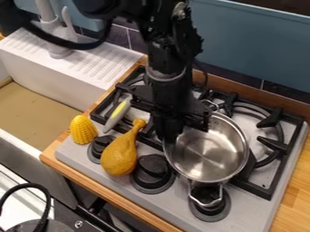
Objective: Move the silver pot to the bottom part of the right burner
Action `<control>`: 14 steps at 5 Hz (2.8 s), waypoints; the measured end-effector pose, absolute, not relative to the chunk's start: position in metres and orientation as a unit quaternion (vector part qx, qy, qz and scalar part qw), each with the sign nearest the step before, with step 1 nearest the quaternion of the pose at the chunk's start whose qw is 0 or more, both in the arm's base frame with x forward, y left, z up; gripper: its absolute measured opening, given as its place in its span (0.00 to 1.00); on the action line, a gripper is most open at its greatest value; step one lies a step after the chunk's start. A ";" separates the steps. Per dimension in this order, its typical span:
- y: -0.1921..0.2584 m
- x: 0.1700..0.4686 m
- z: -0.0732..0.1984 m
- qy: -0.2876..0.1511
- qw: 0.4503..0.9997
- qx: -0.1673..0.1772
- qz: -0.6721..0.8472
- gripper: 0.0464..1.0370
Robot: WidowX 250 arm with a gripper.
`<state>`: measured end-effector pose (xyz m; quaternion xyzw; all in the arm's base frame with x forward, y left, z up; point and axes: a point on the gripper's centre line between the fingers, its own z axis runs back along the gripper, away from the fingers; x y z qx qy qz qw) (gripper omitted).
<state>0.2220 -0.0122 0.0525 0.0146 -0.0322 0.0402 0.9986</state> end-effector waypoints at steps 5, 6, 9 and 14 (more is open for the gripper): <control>-0.020 0.219 0.047 0.071 0.995 0.012 0.067 0.01; -0.019 0.216 0.046 0.069 0.995 0.014 0.066 0.01; -0.017 0.203 0.042 0.052 0.996 0.018 0.066 0.20; -0.013 0.227 0.078 0.037 0.991 -0.011 0.131 0.96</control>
